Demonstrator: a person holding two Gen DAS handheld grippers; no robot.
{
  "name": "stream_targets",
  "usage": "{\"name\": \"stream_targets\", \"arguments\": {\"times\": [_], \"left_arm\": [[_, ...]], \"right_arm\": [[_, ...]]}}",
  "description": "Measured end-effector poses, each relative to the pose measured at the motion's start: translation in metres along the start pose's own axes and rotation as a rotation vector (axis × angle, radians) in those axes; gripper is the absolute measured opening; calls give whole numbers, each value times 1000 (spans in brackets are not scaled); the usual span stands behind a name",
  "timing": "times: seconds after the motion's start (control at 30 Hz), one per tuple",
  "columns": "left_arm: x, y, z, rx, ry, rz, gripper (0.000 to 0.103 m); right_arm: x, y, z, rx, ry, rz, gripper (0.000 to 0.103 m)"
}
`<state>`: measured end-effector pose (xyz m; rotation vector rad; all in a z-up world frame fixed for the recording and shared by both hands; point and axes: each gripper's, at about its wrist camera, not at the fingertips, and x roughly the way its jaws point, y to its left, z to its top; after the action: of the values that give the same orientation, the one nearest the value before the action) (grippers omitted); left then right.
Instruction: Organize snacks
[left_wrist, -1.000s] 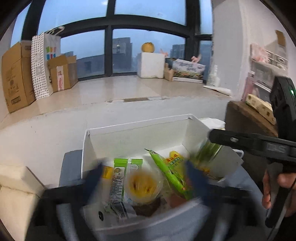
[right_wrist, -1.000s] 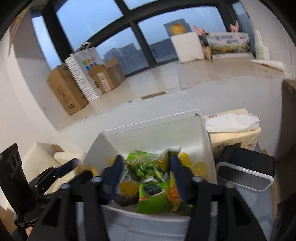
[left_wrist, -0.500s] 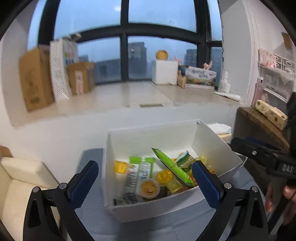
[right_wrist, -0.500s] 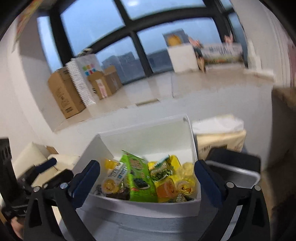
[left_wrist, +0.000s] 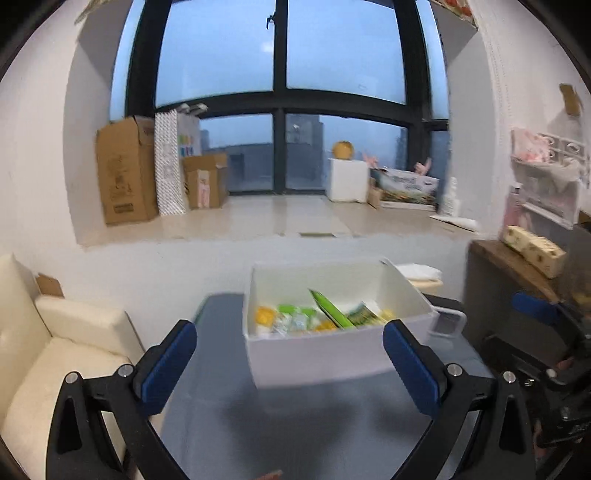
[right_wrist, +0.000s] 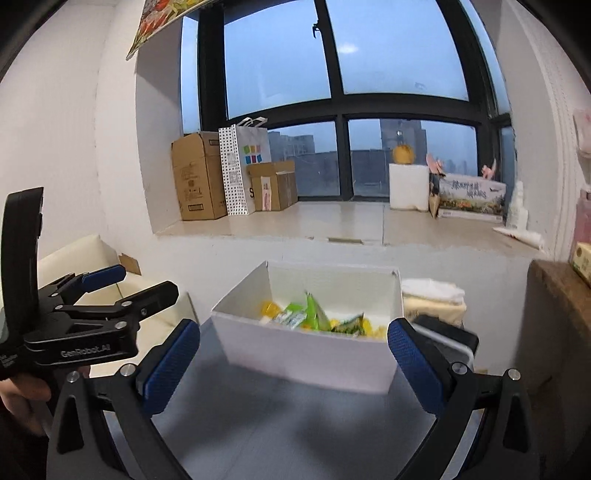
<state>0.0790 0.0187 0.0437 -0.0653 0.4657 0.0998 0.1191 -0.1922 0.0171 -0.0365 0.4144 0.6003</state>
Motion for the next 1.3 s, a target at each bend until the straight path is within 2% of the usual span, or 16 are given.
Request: {"name": "stream_targets", "arguments": {"times": [0.1,0.17,0.33,0.77,1.3], "left_arm": [[-13,-4,-10,-12,24,-15,103],[-21,-8,-16,-9,23,-21,103],[-41,-14,-28,-20,31,-30,103],[-55,-15,-38,-10,46,-24,103],[-60,-14,-39,-8,48,-16,103]], "right_arm": [[-15,-1,-13,16,5,48,103],[-19,-7,-23,51,21,22,103],[-29,-12,-37,110,43,23,103],[-40,8,-44,71,65,-19,103],[-47,16,-46,45,72,-19,103]]}}
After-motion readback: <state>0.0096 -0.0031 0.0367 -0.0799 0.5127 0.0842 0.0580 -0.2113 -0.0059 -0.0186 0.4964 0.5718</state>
